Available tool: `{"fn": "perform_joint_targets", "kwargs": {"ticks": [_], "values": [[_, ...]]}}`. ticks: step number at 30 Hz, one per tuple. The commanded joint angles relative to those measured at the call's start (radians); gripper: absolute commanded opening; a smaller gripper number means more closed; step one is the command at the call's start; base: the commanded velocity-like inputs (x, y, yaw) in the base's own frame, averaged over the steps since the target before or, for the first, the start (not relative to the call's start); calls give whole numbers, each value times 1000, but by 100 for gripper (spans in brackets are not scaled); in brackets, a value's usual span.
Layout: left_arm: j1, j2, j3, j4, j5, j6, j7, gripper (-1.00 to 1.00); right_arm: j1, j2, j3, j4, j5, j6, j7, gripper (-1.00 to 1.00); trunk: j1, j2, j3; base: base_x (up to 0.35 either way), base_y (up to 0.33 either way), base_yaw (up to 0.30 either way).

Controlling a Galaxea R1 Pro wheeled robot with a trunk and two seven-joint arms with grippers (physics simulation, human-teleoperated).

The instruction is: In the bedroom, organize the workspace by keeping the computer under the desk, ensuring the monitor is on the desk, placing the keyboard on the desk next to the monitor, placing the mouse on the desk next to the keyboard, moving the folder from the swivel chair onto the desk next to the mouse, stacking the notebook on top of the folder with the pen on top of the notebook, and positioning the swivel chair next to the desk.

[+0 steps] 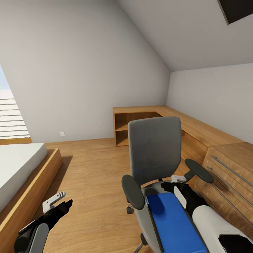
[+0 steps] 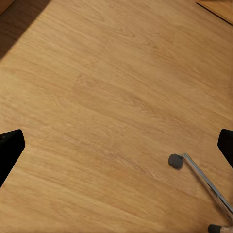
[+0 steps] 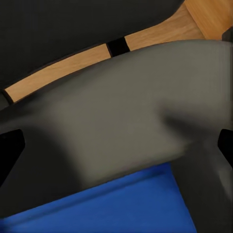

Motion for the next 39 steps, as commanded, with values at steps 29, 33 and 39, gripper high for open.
{"fn": "perform_joint_targets", "kwargs": {"ticks": [29, 33, 39], "values": [[-1, -2, 2, -1, 11, 4, 9, 100, -1, -6, 4, -2, -12, 7, -8, 100, 50, -91, -42, 0, 0, 0], [-1, -2, 2, -1, 11, 4, 9, 100, -1, -6, 4, -2, -12, 7, -8, 100, 50, -91, -42, 0, 0, 0], [-1, -1, -1, -1, 11, 4, 8, 100, 0, -6, 4, -2, -12, 8, -8, 100, 50, -91, -42, 0, 0, 0]]}}
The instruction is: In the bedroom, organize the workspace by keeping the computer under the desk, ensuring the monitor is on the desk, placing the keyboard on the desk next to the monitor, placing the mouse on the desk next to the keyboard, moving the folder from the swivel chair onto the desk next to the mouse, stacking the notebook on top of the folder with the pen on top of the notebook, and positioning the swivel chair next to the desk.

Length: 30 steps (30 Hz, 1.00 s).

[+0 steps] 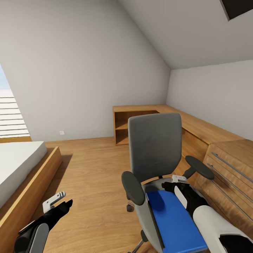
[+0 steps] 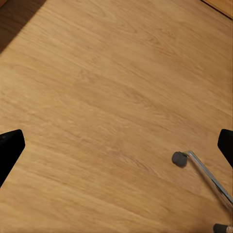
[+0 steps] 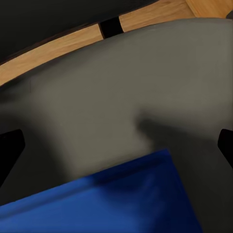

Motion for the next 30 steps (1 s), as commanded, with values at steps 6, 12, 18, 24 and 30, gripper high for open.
{"fn": "perform_joint_targets", "kwargs": {"ticks": [6, 12, 18, 24, 30], "values": [[-1, -1, -1, -1, 11, 4, 6, 100, 0, -1, 4, -2, -11, 9, -7, 100, 0, 0, -1, 0, 0, 0], [-1, 0, -1, 1, 11, 4, 5, 100, 0, -1, 4, -2, -11, 14, -7, 100, 0, 0, -1, 0, 0, 0], [-1, 0, -1, 2, 10, 4, 4, 100, 0, -1, 4, -2, -11, 32, -7, 100, 0, 0, -1, 0, 0, 0], [-1, 0, -1, 2, 10, 4, 4, 100, 0, 0, 2, -2, -11, 53, -7, 100, 0, 0, -1, 0, 0, 0], [-1, 0, -1, 2, 10, 4, 4, 100, -1, 0, 2, -2, -12, 61, -7, 100, 0, 0, -1, 0, 0, 0]]}}
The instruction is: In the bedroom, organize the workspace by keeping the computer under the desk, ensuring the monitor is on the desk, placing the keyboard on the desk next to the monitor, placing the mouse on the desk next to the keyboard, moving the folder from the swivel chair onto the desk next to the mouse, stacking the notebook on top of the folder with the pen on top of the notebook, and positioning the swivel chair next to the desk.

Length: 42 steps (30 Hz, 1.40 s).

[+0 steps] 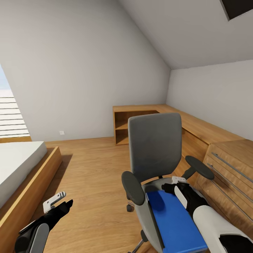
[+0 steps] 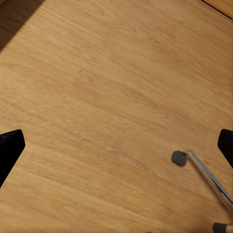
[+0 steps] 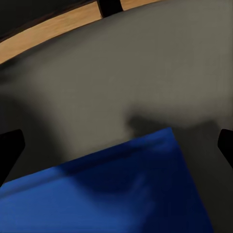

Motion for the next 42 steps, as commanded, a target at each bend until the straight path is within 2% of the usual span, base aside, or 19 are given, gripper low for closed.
{"fn": "perform_joint_targets", "kwargs": {"ticks": [1, 13, 25, 42], "values": [[-1, -1, 1, -1, 10, 4, 8, 100, 0, -1, 3, -2, -11, 6, -7, 100, 0, 0, -1, 0, 0, 0], [-1, -1, 1, -1, 11, 3, 9, 100, 0, 0, 3, -3, -11, 24, -6, 100, 0, 0, -1, -6, 0, 0], [-1, -1, 1, -1, 11, 4, 8, 100, 0, 0, 3, -3, -12, 25, -6, 100, 0, 0, -1, -200, 0, 0], [-1, -1, 1, -1, 10, 4, 8, 100, 0, 0, 3, -3, -11, 25, -6, 100, 0, 0, -1, -27, 0, 0]]}}
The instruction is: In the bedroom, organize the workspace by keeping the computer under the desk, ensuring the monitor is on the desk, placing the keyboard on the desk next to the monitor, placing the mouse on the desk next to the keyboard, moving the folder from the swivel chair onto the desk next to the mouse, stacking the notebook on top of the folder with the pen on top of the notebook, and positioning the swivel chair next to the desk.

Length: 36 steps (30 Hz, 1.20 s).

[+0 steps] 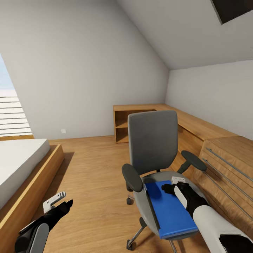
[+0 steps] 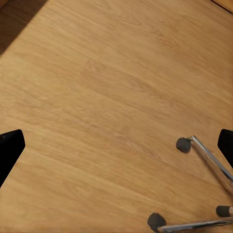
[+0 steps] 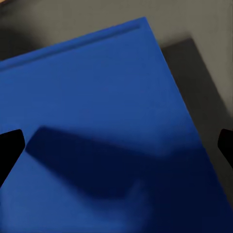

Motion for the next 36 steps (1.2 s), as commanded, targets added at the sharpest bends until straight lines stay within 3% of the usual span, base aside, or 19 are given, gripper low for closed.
{"fn": "perform_joint_targets", "kwargs": {"ticks": [1, 15, 36], "values": [[-1, -1, 1, -1, 11, 4, 8, 100, 0, -1, 3, -2, -10, 5, -7, 100, 0, 0, -1, -2, 0, 0], [-1, -1, 1, -1, 11, 4, 8, 100, 0, -1, 3, -5, -10, -3, -7, 100, 0, 0, -1, 3, 0, 0], [-1, -1, 0, -1, 11, 4, 8, 100, 0, -1, 3, -6, -10, -5, -7, 100, 0, 0, -1, 94, 0, 0]]}}
